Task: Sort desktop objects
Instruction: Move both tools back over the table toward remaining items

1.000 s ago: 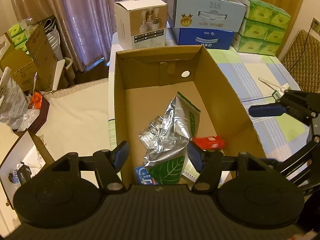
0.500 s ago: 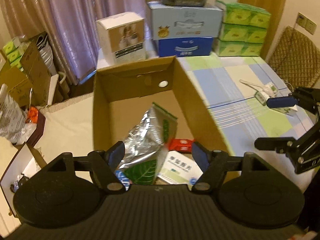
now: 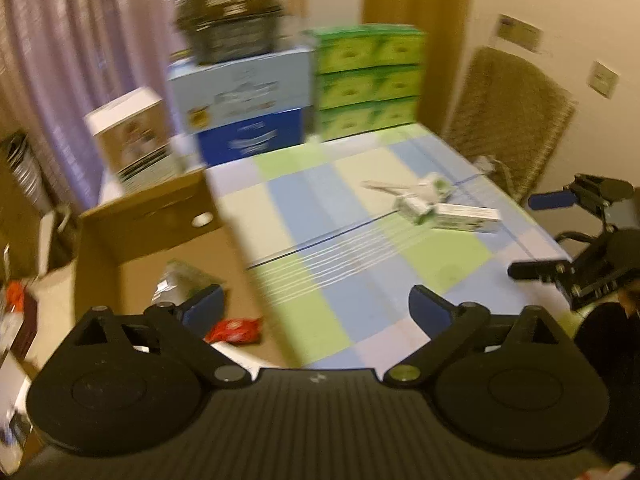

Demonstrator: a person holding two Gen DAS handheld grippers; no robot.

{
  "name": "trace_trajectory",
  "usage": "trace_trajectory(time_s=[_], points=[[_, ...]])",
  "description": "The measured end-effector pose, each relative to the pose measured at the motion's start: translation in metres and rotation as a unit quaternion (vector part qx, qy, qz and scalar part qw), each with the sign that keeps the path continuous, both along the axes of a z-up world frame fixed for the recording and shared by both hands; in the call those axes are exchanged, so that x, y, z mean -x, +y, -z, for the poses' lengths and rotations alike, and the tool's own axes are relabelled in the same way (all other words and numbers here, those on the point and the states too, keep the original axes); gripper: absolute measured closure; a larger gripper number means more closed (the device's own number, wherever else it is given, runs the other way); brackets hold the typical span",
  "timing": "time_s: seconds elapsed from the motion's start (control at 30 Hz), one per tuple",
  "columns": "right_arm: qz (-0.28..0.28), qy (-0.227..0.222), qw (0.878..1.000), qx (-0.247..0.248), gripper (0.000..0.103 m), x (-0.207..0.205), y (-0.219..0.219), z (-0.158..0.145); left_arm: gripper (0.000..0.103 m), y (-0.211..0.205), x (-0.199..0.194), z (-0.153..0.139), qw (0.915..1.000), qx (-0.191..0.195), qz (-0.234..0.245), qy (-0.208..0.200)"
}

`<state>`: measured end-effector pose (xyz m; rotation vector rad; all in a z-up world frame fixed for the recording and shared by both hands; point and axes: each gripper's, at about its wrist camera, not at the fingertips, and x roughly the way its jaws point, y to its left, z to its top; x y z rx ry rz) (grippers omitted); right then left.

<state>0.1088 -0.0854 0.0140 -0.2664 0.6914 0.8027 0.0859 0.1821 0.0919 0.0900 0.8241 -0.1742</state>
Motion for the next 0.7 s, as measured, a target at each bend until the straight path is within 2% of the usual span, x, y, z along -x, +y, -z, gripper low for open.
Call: trace_trajectory(time_s=[0.13, 0.33, 0.5, 0.7], points=[[0.069, 0.004, 0.998, -0.001, 0.002, -0.012, -0.06, -0.001, 0.001, -0.037, -0.007, 0.003, 0.9991, 0.024, 0.035, -0.003], [0.114, 0.003, 0.993, 0.011, 0.002, -0.019, -0.121, -0.002, 0.001, -0.084, -0.017, 0.017, 0.9965, 0.005, 0.083, 0.001], [0.131, 0.007, 0.991, 0.017, 0.002, -0.021, -0.148, 0.004, 0.001, -0.104, -0.027, 0.029, 0.9948, -0.005, 0.101, 0.017], [0.131, 0.013, 0.991, 0.026, 0.002, -0.029, -0.161, 0.014, 0.001, -0.121, -0.044, 0.042, 0.9917, -0.019, 0.123, 0.03]])
